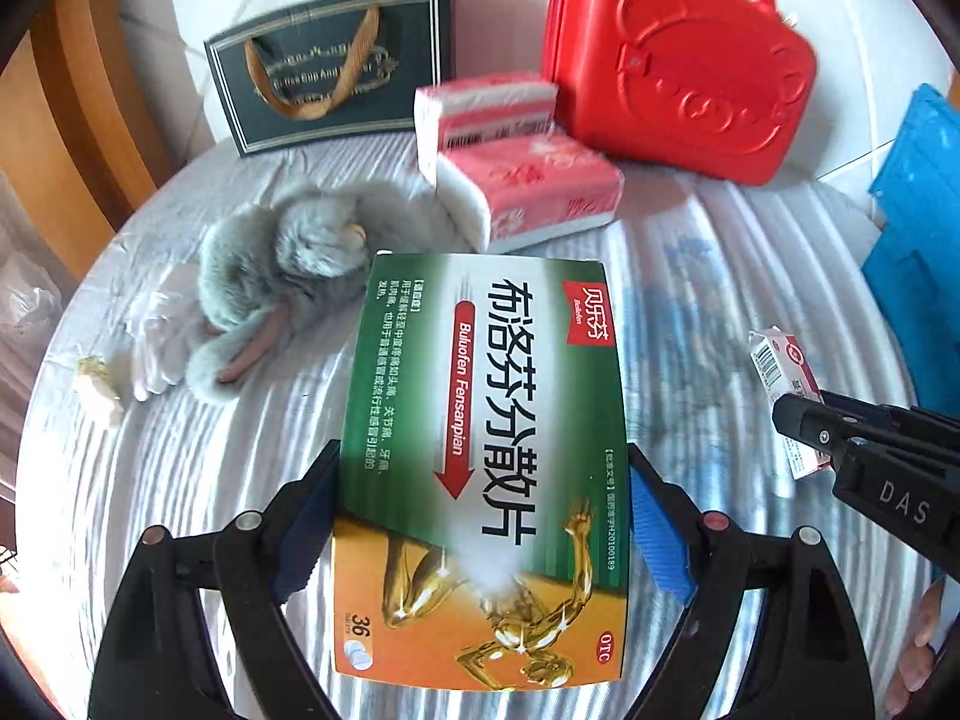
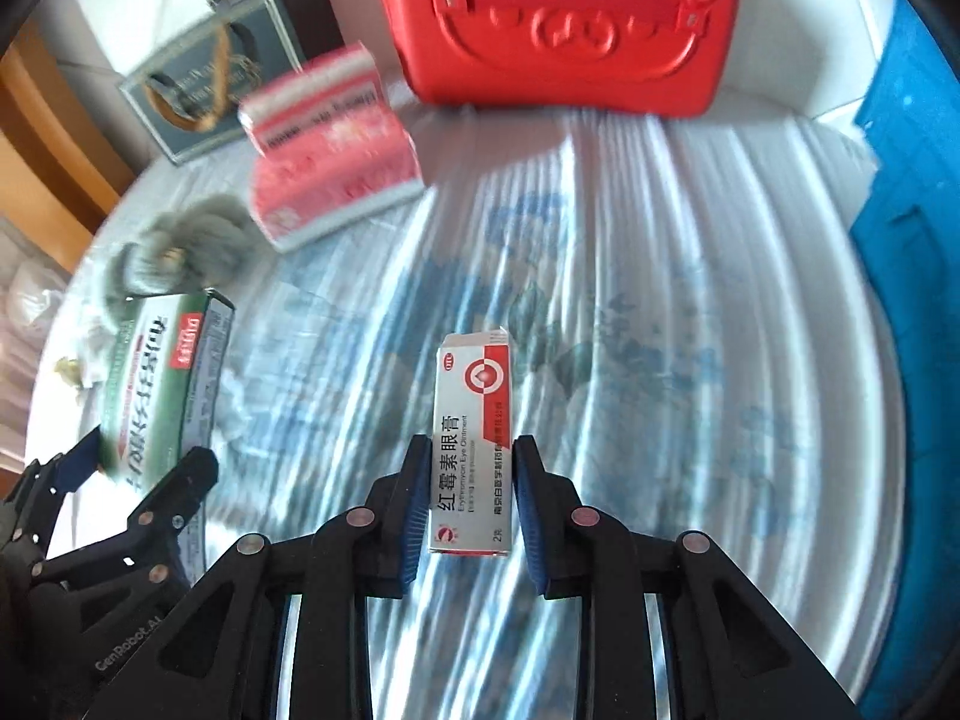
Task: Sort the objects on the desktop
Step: 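Carry the ibuprofen box and ointment box toward the blue crate with both tools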
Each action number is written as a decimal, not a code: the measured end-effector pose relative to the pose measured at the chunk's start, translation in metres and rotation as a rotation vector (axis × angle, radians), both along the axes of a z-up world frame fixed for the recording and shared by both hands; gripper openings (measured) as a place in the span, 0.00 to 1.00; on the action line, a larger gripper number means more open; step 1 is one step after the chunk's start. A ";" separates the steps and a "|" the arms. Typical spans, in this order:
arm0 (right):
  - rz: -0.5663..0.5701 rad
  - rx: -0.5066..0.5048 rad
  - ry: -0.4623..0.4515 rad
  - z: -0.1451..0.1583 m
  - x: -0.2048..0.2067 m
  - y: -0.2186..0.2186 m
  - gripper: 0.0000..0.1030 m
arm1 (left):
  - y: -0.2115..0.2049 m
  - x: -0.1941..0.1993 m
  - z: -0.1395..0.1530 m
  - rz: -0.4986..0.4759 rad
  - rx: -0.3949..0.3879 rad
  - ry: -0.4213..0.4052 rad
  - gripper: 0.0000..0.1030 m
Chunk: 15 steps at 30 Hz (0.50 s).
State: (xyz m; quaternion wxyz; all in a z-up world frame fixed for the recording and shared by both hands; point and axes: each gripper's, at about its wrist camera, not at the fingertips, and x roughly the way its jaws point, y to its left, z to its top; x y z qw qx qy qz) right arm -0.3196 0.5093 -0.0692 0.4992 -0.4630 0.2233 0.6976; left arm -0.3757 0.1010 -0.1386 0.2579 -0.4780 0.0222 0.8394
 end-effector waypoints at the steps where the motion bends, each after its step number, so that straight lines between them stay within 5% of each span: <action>1: 0.008 0.018 0.011 0.009 0.001 -0.009 0.26 | 0.000 0.004 0.010 0.000 0.008 0.011 0.84; 15: 0.106 0.375 0.111 0.140 0.043 -0.156 0.26 | -0.041 0.115 0.151 -0.078 0.147 0.231 0.84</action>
